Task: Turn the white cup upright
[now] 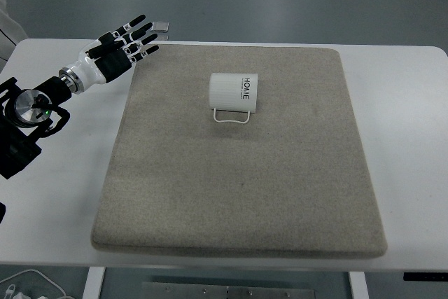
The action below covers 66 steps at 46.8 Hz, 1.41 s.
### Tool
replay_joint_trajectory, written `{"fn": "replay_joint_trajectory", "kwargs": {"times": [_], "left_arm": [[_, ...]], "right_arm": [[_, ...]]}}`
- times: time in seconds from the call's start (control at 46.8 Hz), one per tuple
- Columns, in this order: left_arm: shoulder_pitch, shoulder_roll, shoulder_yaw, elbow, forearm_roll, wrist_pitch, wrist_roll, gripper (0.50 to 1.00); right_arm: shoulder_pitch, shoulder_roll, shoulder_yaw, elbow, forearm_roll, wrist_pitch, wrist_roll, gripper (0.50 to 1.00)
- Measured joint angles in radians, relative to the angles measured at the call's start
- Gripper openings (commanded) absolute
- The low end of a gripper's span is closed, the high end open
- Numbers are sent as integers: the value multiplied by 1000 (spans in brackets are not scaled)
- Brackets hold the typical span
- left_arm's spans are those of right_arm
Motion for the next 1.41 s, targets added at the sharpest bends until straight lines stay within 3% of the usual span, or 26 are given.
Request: {"fn": "replay_joint_trajectory", "kwargs": {"times": [1.409], "left_arm": [[-49, 27, 5, -27, 57, 11, -10, 992]], "right_arm": [[0, 0, 0, 0, 0, 0, 0, 930]]}}
